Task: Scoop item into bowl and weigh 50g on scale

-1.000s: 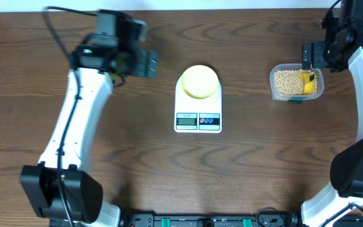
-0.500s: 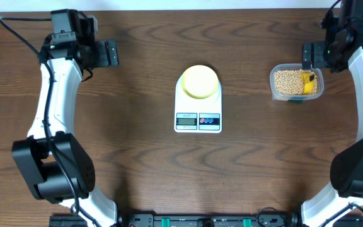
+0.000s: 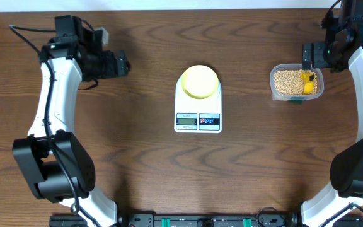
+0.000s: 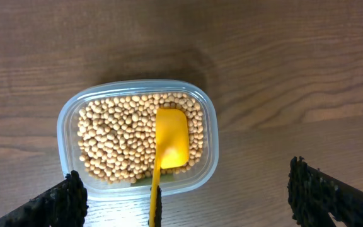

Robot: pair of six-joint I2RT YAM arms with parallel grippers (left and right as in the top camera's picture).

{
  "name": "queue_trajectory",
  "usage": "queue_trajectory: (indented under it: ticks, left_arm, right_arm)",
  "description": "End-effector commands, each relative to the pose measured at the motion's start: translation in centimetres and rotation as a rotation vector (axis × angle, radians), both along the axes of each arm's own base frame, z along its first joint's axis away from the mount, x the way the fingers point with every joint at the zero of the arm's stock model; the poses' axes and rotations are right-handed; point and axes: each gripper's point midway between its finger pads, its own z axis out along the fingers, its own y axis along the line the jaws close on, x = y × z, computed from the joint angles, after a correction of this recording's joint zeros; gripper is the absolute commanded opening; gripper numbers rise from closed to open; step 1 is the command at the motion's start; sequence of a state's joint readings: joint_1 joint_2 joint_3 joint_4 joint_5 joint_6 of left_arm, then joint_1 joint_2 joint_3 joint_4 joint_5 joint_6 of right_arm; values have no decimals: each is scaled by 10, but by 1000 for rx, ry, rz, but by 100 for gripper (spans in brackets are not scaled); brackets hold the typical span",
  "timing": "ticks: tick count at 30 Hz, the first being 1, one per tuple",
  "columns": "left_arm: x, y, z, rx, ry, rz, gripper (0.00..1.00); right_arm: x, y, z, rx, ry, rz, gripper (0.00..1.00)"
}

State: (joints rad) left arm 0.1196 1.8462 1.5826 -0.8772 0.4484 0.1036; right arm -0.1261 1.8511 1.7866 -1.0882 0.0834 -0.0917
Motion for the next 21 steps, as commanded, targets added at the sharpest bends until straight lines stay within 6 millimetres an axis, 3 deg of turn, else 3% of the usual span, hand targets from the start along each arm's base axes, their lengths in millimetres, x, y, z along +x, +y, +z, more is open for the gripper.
queue_trajectory:
  ticks: [1,8,13,21]
  left_arm:
    - [-24,-55,6,-135,27,-221,98]
    - [-90,-126,-16,-128,199,-492,98]
    - [-132,-180,-32,-92,200,-790,98]
    - [-158,-224,-63,125,171,-1048,98]
  right_arm:
    - [0,-3,6,-9,-12,-7,99]
    - [1,2,6,-9,-12,3,99]
    - [1,2,6,-9,-12,3,99]
    - [1,3,6,-9,-12,7,99]
